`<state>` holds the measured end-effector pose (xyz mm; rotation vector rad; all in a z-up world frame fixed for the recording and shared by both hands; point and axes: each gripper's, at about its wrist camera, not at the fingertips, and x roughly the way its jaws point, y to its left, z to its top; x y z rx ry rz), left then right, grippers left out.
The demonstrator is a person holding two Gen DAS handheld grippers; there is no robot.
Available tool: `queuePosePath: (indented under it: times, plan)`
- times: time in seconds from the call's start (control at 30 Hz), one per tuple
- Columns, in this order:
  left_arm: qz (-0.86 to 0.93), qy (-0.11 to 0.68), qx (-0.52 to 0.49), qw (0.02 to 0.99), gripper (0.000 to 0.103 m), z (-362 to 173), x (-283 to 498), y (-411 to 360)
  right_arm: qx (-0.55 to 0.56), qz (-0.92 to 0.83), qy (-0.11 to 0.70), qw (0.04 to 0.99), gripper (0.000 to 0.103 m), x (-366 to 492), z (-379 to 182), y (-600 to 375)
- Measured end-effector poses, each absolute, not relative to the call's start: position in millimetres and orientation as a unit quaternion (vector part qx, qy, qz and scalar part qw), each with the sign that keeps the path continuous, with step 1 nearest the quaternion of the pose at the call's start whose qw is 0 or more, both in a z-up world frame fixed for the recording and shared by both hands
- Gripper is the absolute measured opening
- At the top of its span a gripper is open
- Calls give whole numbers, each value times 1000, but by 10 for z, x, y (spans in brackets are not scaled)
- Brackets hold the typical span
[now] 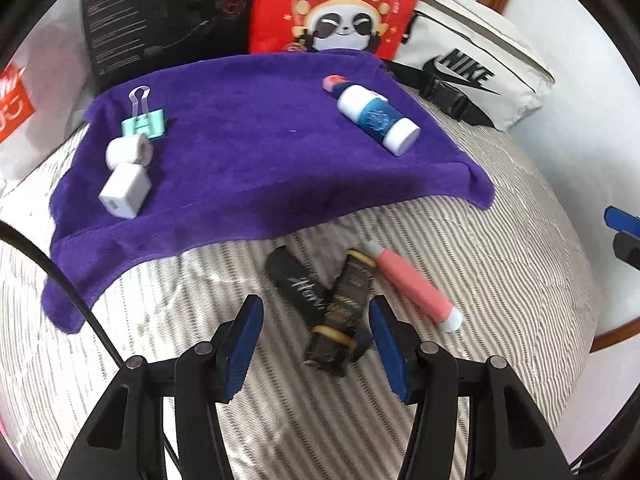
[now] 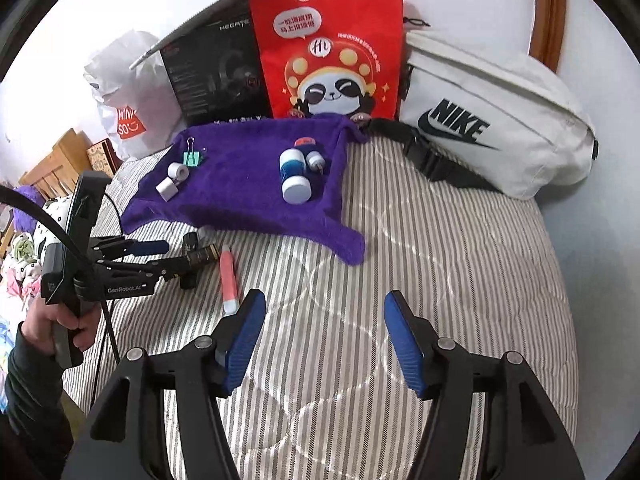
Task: Organize rigid objects
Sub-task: 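Grasp the black Grand Reserve tube on the bed with the left tool, then lift the black tube with the left tool while the right tool grasps the pink tube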
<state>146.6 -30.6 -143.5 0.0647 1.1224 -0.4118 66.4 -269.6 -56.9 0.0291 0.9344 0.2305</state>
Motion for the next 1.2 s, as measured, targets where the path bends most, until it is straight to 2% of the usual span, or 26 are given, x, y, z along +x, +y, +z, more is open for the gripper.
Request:
queuePosePath:
  times: [0.17, 0.23, 0.27, 0.3, 0.4, 0.83, 1.07, 1.17, 1.2]
  plan:
    - [-193, 527, 89, 823, 52, -1454, 1476, -544, 15, 112, 457, 882, 61, 661, -636, -2693]
    - [-186, 520, 124, 824, 47, -1461, 1458, -623, 18, 113, 462, 880, 61, 669, -667, -2697]
    - [-185, 515, 144, 824, 38, -1463, 1439, -657, 18, 113, 463, 879, 61, 673, -675, -2698]
    - [-185, 511, 160, 824, 34, -1460, 1421, -687, 19, 113, 465, 878, 61, 675, -689, -2699]
    - [-197, 515, 141, 823, 25, -1416, 1411, -638, 18, 114, 469, 876, 61, 689, -716, -2693]
    - [-134, 531, 50, 835, 23, -1498, 1261, 194, 2, 121, 486, 865, 61, 755, -849, -2573]
    - [-139, 521, 88, 837, 24, -1530, 1221, 119, -11, 124, 500, 857, 61, 810, -943, -2444]
    - [-135, 513, 111, 840, 33, -1525, 1266, 17, -13, 127, 504, 854, 61, 820, -970, -2395]
    - [-129, 511, 117, 842, 41, -1526, 1304, -7, -14, 129, 504, 854, 61, 821, -979, -2374]
